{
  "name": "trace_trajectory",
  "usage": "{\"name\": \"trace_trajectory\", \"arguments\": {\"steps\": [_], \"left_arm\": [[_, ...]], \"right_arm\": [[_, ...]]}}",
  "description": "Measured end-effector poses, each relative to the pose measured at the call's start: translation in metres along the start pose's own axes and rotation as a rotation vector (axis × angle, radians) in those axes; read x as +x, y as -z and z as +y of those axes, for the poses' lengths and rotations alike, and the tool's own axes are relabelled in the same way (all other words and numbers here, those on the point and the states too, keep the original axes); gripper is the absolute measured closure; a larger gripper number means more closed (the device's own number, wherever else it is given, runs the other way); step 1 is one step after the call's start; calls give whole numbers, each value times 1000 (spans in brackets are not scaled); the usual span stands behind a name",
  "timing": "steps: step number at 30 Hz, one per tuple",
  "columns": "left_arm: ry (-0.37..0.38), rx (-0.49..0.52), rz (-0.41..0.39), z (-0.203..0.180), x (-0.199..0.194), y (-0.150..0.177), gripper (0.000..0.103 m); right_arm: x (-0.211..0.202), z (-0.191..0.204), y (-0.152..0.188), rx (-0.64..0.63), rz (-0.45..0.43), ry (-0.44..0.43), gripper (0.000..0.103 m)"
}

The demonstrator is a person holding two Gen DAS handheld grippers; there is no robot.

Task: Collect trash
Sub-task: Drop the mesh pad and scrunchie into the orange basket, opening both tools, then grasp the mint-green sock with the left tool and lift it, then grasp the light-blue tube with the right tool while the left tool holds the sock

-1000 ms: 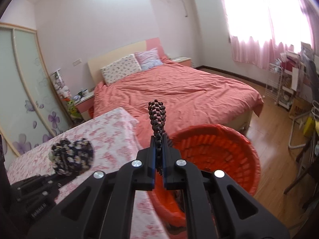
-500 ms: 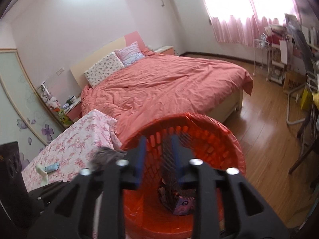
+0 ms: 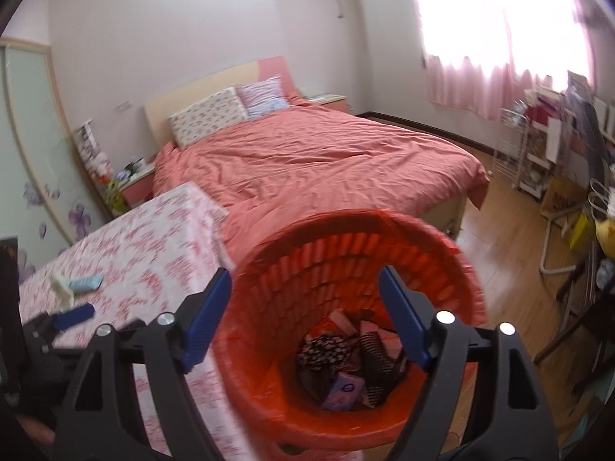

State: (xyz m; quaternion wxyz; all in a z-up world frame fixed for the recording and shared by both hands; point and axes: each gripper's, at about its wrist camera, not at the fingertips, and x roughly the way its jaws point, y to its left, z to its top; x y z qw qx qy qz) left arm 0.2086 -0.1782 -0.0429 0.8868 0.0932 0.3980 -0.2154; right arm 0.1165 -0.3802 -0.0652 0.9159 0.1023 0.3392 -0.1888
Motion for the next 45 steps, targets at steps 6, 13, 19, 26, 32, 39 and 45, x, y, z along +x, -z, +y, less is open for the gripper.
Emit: {"name": "trace_trajectory", "arguments": {"steps": [6, 13, 19, 26, 32, 39, 45], "left_arm": [[-178, -116, 15, 78, -12, 14, 2], [-295, -254, 18, 166, -18, 29, 2], [-246, -347, 23, 194, -7, 30, 3], [-213, -277, 75, 189, 16, 28, 54], [-179, -364, 62, 223, 6, 37, 90], [-297, -412, 63, 279, -16, 60, 90], [-311, -435, 66, 303, -24, 67, 89]], "right_arm": [[9, 69, 14, -94, 39, -77, 20], [29, 157, 35, -212, 100, -155, 12], [48, 209, 49, -282, 135, -175, 12], [57, 229, 47, -288, 156, -199, 12], [66, 242, 47, -303, 178, -222, 12], [90, 290, 42, -338, 201, -287, 14], [118, 357, 34, -505, 187, -329, 14]]}}
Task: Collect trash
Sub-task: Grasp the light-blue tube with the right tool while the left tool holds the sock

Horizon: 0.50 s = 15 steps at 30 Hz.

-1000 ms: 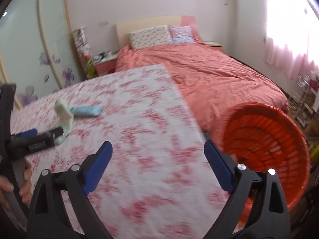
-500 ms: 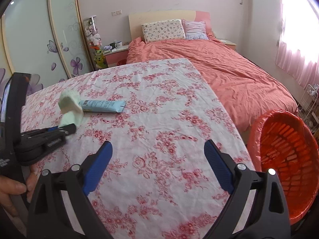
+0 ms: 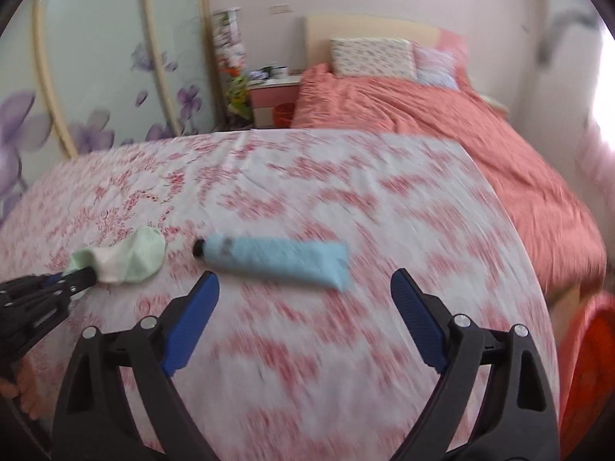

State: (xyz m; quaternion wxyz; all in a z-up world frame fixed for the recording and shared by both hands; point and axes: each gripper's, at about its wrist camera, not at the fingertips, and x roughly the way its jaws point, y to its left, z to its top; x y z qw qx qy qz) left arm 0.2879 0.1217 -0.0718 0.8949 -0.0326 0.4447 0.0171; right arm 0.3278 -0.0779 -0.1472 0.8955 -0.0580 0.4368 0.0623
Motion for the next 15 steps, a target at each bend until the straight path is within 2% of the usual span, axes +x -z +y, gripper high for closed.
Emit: {"name": "trace_trajectory", "arguments": {"steps": [6, 9, 11, 13, 15], "left_arm": [[13, 14, 0, -2, 0, 1, 86], [23, 9, 0, -2, 2, 0, 84], [27, 5, 0, -1, 2, 0, 83], [28, 5, -3, -2, 2, 1, 83], [32, 2, -4, -3, 1, 3, 80]], "right_arm": [[34, 24, -26, -175, 55, -45, 14], [50, 22, -31, -192, 108, -80, 15], [54, 18, -31, -171, 144, -123, 21], [51, 15, -25, -153, 163, -137, 33], [48, 13, -15, -142, 191, -154, 39]]}}
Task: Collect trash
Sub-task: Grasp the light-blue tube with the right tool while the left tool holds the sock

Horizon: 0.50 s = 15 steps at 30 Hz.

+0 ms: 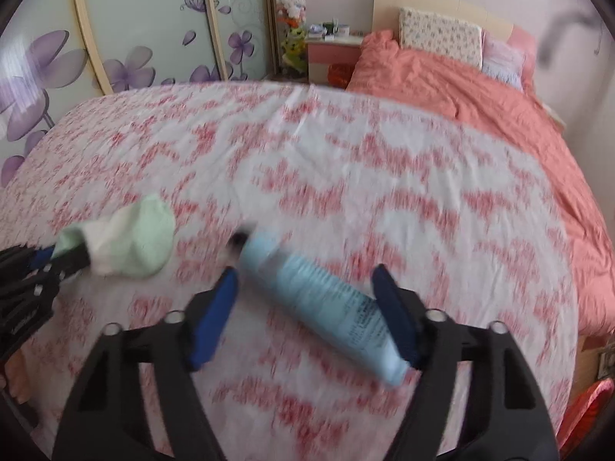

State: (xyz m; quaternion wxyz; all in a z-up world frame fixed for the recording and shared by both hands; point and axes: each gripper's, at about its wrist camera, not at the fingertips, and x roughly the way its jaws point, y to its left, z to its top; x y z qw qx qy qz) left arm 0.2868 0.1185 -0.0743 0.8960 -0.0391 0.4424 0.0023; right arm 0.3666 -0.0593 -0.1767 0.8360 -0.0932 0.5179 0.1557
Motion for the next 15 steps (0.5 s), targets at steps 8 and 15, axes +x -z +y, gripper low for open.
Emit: {"name": "trace_trajectory", "arguments": {"steps": [8, 15], "left_arm": [[49, -12, 19, -8, -6, 7, 71], [106, 23, 21, -21, -12, 18, 71]], "right_arm": [[-11, 13, 15, 49, -7, -12, 72], [-38, -2, 50, 118, 6, 18, 72]]}}
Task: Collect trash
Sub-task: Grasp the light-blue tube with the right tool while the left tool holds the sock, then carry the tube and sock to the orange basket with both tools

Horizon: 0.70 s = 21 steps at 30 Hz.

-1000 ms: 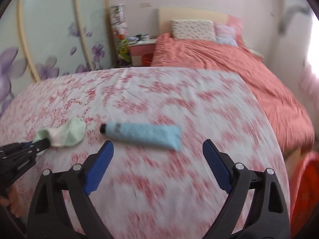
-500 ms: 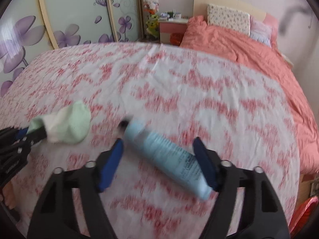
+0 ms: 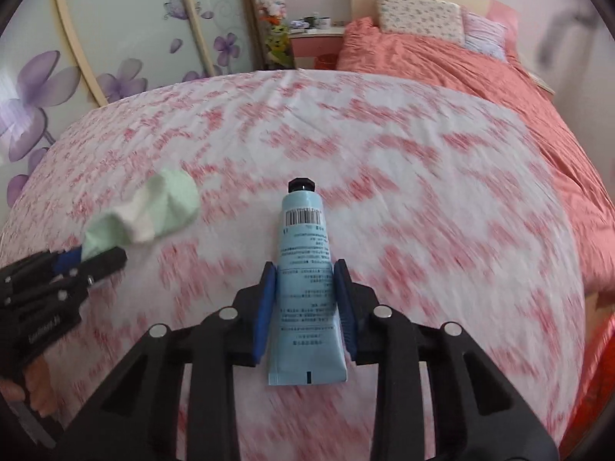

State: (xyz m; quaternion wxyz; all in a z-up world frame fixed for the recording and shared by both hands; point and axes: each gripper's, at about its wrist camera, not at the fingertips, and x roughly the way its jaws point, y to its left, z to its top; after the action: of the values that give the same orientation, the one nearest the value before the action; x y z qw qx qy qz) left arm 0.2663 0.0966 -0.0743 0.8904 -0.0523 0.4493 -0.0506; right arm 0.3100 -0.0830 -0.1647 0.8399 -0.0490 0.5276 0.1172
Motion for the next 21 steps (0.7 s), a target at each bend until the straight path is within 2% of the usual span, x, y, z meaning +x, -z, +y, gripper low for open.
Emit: {"name": "trace_trajectory", "arguments": {"steps": [6, 7, 9, 10, 11, 13, 16, 19, 21], "left_arm": [[70, 57, 5, -21, -7, 16, 71], [72, 62, 4, -23, -8, 18, 71], [63, 55, -5, -23, -11, 20, 69], [60, 43, -10, -22, -13, 20, 61], [57, 30, -16, -20, -14, 19, 47], [33, -5, -39, -14, -17, 14, 34], [20, -24, -52, -15, -15, 3, 30], [-17, 2, -50, -24, -5, -7, 27], [-50, 21, -39, -32, 7, -14, 27]], "right_arm": [[-23, -17, 31, 39, 23, 35, 70], [-27, -18, 33, 46, 11, 40, 58], [-30, -16, 31, 55, -20, 50, 47], [-30, -14, 28, 59, -39, 55, 47], [-28, -13, 25, 61, -41, 57, 47], [-23, -10, 19, 64, -46, 64, 48], [-13, -9, 11, 69, -47, 90, 52], [-8, -12, 9, 90, -53, 107, 55], [-4, -14, 10, 96, -47, 117, 63]]}}
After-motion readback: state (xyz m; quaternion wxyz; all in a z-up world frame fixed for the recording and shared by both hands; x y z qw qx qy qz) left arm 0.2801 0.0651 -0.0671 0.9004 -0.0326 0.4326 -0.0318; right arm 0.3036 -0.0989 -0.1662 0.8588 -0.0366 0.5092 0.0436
